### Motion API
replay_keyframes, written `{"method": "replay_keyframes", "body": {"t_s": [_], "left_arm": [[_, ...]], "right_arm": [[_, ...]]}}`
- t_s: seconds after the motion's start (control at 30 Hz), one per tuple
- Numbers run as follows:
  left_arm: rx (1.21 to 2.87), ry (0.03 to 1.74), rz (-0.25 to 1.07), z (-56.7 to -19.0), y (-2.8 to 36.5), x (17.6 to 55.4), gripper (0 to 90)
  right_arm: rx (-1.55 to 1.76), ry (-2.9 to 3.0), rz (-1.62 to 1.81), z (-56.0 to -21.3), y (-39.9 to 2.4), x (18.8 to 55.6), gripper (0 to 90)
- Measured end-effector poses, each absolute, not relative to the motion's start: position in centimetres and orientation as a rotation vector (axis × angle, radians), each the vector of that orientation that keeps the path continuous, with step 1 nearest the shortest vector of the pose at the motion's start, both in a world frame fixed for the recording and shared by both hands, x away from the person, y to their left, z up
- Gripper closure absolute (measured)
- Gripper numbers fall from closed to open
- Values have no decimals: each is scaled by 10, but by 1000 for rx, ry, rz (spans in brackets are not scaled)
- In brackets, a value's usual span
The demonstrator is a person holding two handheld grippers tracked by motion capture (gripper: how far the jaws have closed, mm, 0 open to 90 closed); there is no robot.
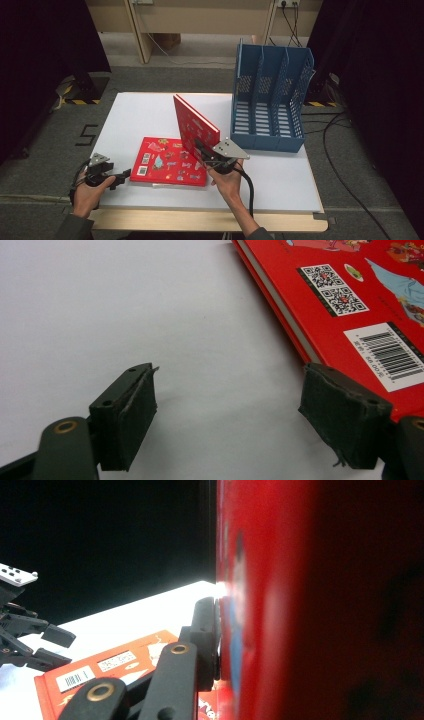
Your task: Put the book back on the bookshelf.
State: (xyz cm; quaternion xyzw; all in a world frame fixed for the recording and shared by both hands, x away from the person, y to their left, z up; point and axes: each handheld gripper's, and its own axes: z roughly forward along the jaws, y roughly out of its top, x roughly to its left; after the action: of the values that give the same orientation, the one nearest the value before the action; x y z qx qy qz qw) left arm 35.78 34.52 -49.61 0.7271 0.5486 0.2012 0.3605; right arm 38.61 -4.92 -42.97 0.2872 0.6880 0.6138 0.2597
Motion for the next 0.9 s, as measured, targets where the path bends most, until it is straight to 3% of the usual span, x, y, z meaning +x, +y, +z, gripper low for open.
{"method": "replay_keyframes", "body": {"t_s": [0.9], "left_arm": [[1888, 1409, 517, -497, 344, 358, 217]], "right_arm": [[795, 1852, 1724, -434, -52, 389, 789]]}}
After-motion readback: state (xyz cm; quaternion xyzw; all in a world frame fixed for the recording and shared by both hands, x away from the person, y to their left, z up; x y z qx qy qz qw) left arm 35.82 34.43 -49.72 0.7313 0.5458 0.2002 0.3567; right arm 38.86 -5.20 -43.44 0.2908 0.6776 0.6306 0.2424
